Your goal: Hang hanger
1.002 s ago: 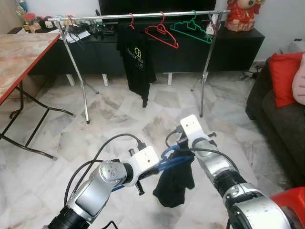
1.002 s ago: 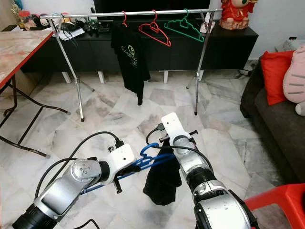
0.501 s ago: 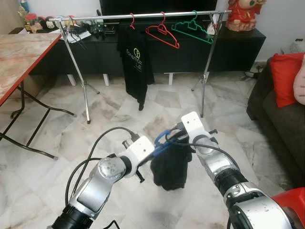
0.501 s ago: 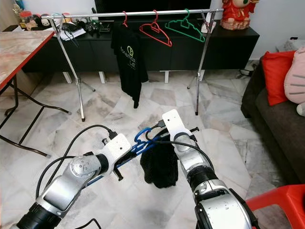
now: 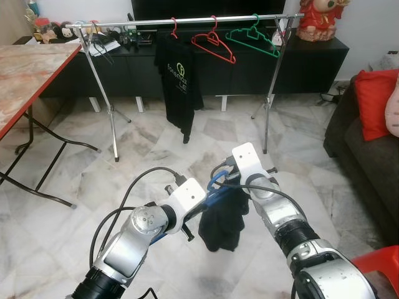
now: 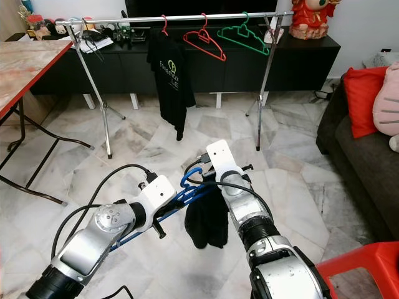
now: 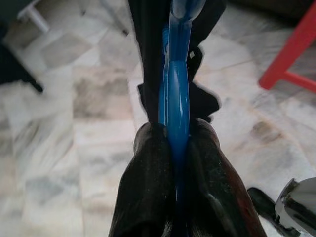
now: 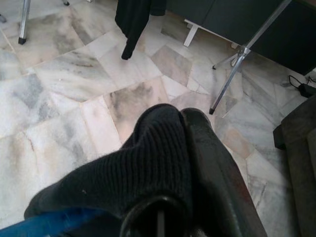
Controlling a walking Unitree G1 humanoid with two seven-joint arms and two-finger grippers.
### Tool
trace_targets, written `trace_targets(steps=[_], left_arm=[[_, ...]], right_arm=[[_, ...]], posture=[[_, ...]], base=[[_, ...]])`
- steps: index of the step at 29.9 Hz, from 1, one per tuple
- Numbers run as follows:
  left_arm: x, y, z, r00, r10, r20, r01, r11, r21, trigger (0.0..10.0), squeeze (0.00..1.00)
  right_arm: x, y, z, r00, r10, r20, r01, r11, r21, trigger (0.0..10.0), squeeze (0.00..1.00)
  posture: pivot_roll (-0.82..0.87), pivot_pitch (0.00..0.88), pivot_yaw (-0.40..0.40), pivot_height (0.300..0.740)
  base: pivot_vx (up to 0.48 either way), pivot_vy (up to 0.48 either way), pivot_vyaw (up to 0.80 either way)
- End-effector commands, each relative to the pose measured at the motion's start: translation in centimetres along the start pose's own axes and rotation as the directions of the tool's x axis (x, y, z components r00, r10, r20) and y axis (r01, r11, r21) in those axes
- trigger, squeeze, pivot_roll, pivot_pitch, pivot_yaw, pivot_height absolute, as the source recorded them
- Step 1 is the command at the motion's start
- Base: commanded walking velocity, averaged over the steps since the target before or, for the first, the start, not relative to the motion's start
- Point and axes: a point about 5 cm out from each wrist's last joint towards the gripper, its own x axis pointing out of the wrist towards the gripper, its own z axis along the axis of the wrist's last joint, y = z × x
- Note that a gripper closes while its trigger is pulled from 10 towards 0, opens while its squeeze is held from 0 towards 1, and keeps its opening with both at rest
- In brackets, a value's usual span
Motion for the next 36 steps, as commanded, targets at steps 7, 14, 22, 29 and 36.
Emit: trace_targets(steps=[7, 14, 22, 29, 36], left_arm=[[0.6, 1.1, -0.2, 0.992, 0.116, -0.045, -0.116, 0.993, -0.002, 10.0, 0.0], [1.3, -0.2, 0.8, 0.998, 0.051, 0.033, -0.048, 0.993, -0.104, 10.0, 0.0], [1.5, -1.2, 1.4, 0.997, -0.033, 0.076, 0.043, 0.988, -0.147, 10.0, 0.0], [1.5, -1.8, 1.9, 0.989, -0.108, 0.101, 0.125, 0.976, -0.179, 10.0, 0.0], [1.5, -2.5, 1.8, 0.98, -0.175, 0.098, 0.19, 0.967, -0.168, 10.0, 0.0]], right_arm=[[-0.5, 0.2, 0.7, 1.0, -0.001, 0.019, 0.0, 0.998, 0.069, 10.0, 0.0], [-1.2, 1.1, 0.7, 0.999, 0.042, 0.032, -0.046, 0.991, 0.124, 10.0, 0.0], [-1.5, 1.0, 2.1, 0.996, 0.055, 0.071, -0.067, 0.983, 0.171, 10.0, 0.0], [-1.8, 0.9, 2.9, 0.992, 0.073, 0.103, -0.09, 0.981, 0.173, 10.0, 0.0], [-2.2, 1.0, 3.8, 0.985, 0.11, 0.136, -0.133, 0.976, 0.173, 10.0, 0.0]], posture=[[-0.02, 0.0, 0.032, 0.74], [-0.02, 0.0, 0.032, 0.74], [-0.03, 0.0, 0.041, 0.74], [-0.03, 0.0, 0.054, 0.74], [-0.04, 0.0, 0.059, 0.74]], base=[[0.0, 0.0, 0.0], [0.0, 0.0, 0.0], [0.0, 0.0, 0.0], [0.0, 0.0, 0.0], [0.0, 0.0, 0.0]])
